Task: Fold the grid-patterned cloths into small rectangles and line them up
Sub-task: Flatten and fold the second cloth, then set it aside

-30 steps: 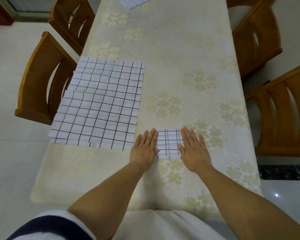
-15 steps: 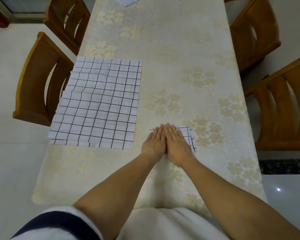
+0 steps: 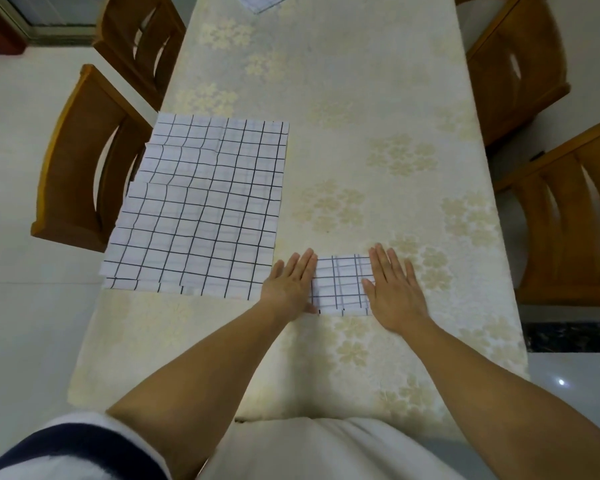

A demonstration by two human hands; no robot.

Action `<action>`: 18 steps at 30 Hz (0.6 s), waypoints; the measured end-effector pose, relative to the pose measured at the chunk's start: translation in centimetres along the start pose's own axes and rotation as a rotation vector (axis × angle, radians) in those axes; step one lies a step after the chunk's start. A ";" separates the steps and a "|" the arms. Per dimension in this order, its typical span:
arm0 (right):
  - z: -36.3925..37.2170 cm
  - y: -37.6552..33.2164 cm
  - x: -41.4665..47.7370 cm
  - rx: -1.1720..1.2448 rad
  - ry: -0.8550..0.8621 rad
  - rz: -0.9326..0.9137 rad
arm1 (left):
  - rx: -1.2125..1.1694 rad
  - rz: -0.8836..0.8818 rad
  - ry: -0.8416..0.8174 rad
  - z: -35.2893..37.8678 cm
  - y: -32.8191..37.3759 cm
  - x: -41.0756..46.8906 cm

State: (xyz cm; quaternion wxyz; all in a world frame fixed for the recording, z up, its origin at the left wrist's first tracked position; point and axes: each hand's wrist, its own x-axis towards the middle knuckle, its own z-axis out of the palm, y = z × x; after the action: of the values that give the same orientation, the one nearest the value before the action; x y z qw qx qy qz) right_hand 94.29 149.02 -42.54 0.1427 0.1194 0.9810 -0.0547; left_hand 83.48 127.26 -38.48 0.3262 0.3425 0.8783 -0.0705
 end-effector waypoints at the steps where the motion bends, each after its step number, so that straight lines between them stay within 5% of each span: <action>1: -0.1 -0.2 0.0 0.014 0.000 0.013 | 0.001 -0.016 0.010 -0.1 0.3 -0.1; 6: -1.9 -3.2 0.8 0.177 0.113 -0.028 | -0.084 0.040 0.158 -0.8 1.7 1.0; 10: -0.9 -6.4 1.1 0.082 -0.012 -0.175 | -0.071 0.124 0.074 0.1 3.7 1.6; 18: 0.5 -2.1 -0.1 0.004 0.020 -0.012 | -0.011 0.062 0.100 1.5 -0.2 0.5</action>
State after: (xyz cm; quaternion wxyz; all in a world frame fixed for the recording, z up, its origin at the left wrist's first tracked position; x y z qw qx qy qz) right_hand 94.01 146.85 -42.86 0.1323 0.1142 0.9830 -0.0562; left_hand 83.89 126.85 -40.02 0.2856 0.3710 0.8828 -0.0383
